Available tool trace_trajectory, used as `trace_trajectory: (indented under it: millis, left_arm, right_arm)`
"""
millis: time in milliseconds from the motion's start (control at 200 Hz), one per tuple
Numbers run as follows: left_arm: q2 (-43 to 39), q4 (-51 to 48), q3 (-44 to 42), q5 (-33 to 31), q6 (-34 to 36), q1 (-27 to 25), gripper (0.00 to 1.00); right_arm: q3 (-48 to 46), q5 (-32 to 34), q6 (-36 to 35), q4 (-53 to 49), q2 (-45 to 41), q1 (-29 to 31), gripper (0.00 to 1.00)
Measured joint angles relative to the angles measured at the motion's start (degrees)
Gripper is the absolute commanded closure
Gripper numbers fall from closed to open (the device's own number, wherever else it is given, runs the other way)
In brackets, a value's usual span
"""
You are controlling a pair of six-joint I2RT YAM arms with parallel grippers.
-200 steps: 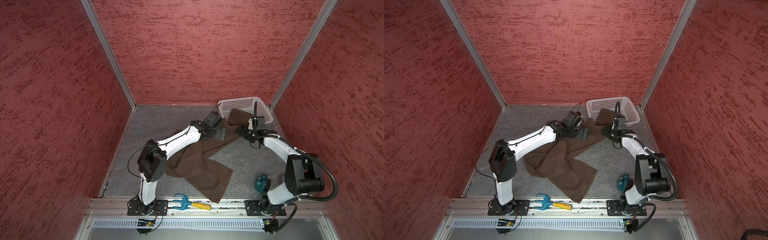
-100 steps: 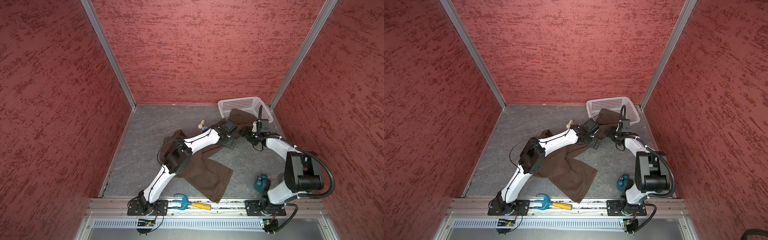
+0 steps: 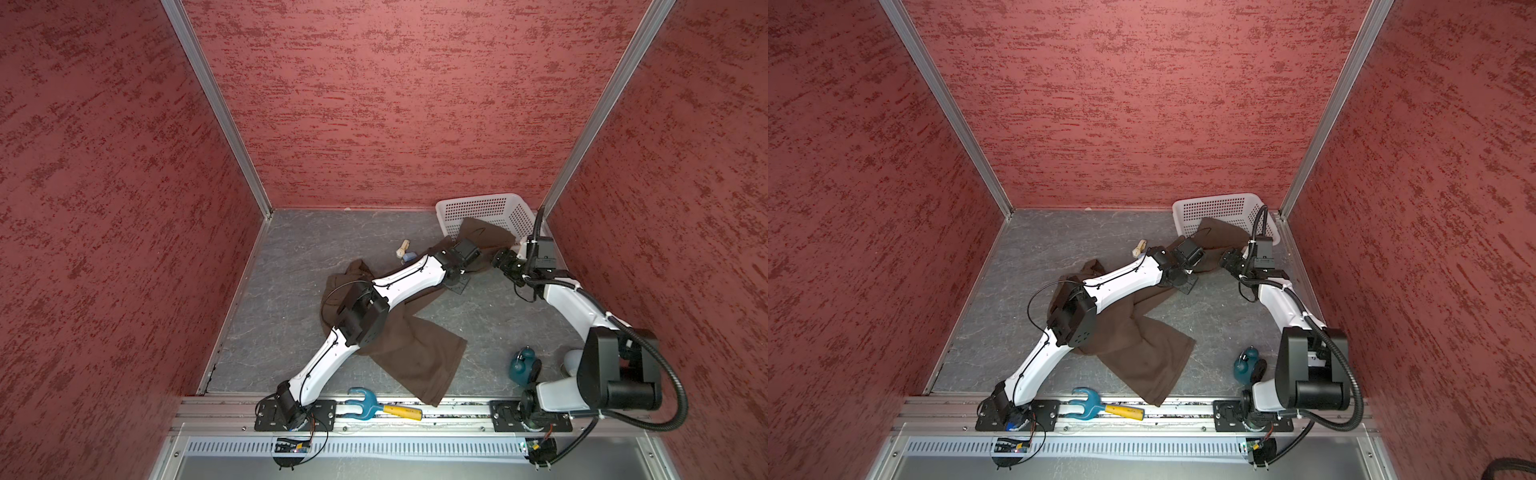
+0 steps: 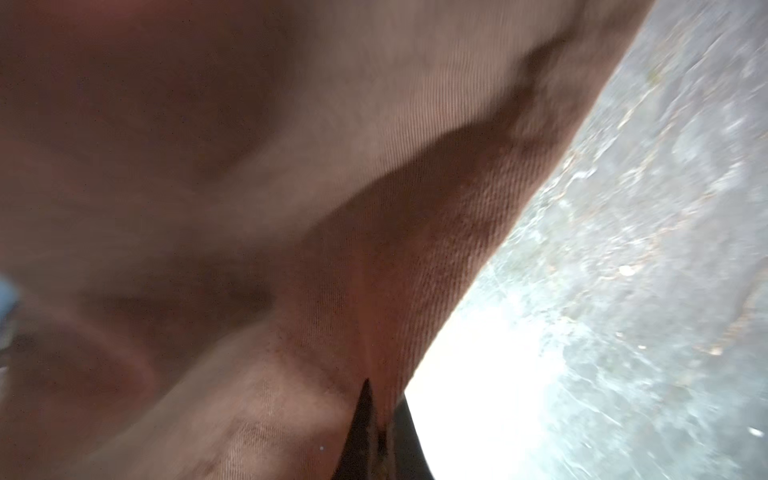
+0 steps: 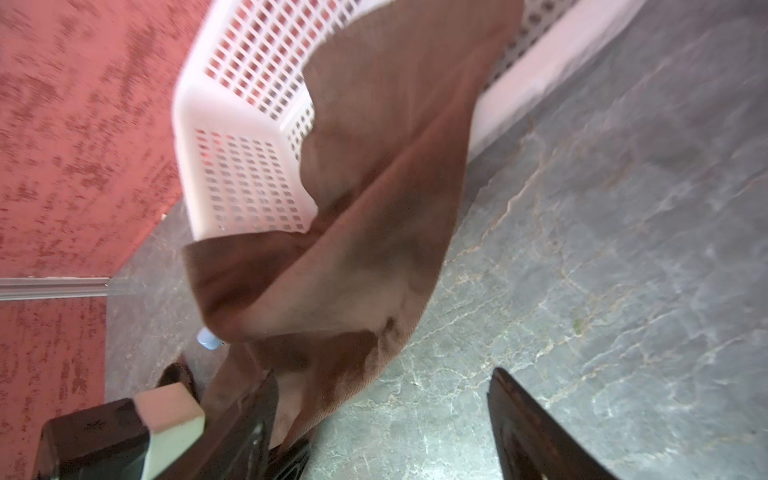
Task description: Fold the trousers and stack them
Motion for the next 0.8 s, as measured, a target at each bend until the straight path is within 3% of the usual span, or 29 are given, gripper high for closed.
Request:
trace_trajectory:
  millis: [105, 210, 331, 491, 546, 636, 716, 801]
  left_arm:
    - [-4.87, -2.03, -0.9, -2.25, -0.02, 0.48, 1.0]
    - [-15.87, -2.19, -5.44, -4.28, -0.02, 1.49, 1.0]
    - [-35.23, 2.62, -15.32, -7.93, -0.09, 3.34, 1.0]
    - [-65.22, 14.82, -37.4, -16.0, -2.27, 6.36, 1.0]
    - [-73.57, 17.4, -44.33, -17.59, -4.72, 9.07, 1.0]
    - [-83.84, 18.14, -53.92, -18.6, -10.62, 18.45, 1.0]
    - [-88.26, 17.27, -59.71, -17.92, -15.23, 25.18, 1.0]
    - [-89.18, 15.89, -62.97, -16.0, -18.6, 28.39, 1.0]
  right_arm:
    - [-0.04, 1.46, -0.04, -0.02, -3.08, -0.04, 0.22]
    - [-0.68, 3.56, -0.04, 0.02, -6.4, -0.11, 0.24]
    - [-1.81, 4.9, -0.7, 0.26, -9.38, -0.15, 0.3]
    - [-1.92, 5.55, -2.47, 0.48, -10.36, 0.15, 0.32]
    - [-1.92, 5.97, -3.39, 0.46, -10.36, 0.83, 0.33]
    - [-1.92, 7.04, -4.94, 0.48, -10.25, 2.58, 0.33]
    - [-1.81, 7.58, -5.86, 0.5, -9.57, 4.92, 0.33]
    - [-1.33, 7.56, -6.4, 0.7, -7.69, 6.95, 0.34]
